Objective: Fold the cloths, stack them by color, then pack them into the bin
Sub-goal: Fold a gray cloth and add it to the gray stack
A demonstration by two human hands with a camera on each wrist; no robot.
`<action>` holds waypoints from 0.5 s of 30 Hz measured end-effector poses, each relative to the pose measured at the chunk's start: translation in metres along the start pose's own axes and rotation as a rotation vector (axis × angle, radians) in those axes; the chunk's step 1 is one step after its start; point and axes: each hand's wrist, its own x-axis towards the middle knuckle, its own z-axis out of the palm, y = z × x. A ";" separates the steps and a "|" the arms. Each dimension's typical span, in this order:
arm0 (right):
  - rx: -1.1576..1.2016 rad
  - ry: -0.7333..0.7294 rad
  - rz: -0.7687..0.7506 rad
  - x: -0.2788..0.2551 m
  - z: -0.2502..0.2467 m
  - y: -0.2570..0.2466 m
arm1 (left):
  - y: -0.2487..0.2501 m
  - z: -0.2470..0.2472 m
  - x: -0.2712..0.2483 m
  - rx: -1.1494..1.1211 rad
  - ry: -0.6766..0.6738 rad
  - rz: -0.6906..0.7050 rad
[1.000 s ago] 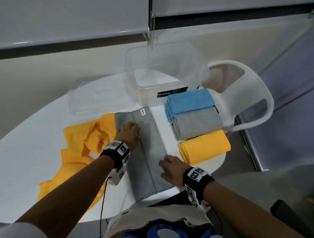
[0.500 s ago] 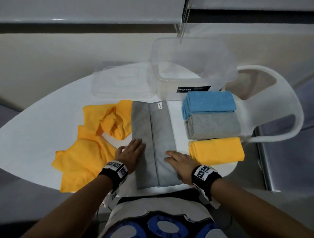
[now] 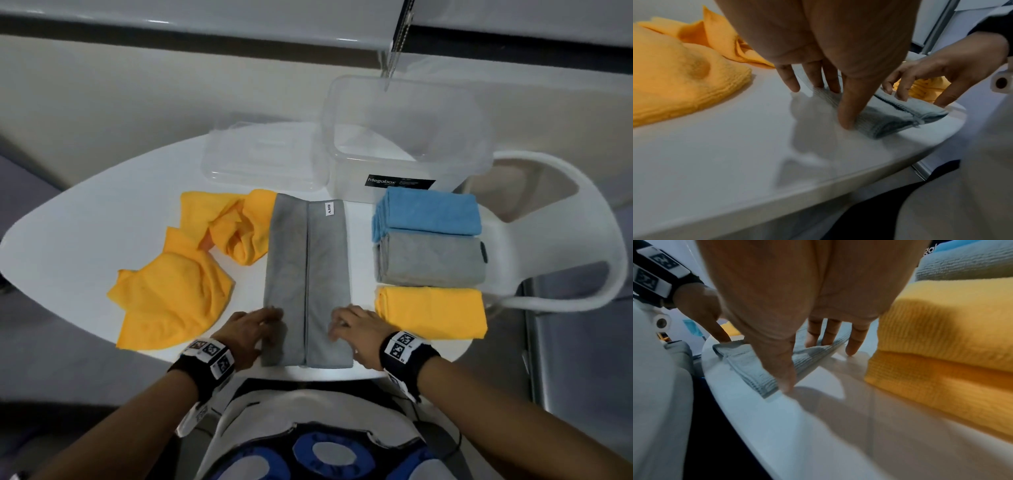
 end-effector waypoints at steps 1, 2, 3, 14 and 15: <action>0.008 0.016 0.001 0.001 0.001 0.000 | 0.003 -0.001 -0.001 -0.021 0.003 -0.017; 0.015 0.022 0.008 0.002 0.002 0.001 | 0.005 0.000 0.000 -0.026 0.031 -0.020; 0.019 0.024 0.010 0.003 0.001 0.001 | 0.008 0.000 0.000 -0.023 0.025 -0.052; 0.261 0.058 0.075 -0.002 -0.008 -0.001 | -0.004 0.000 0.000 -0.461 0.119 -0.222; 0.299 0.062 0.112 -0.004 -0.009 -0.002 | -0.004 -0.002 0.000 -0.465 0.110 -0.232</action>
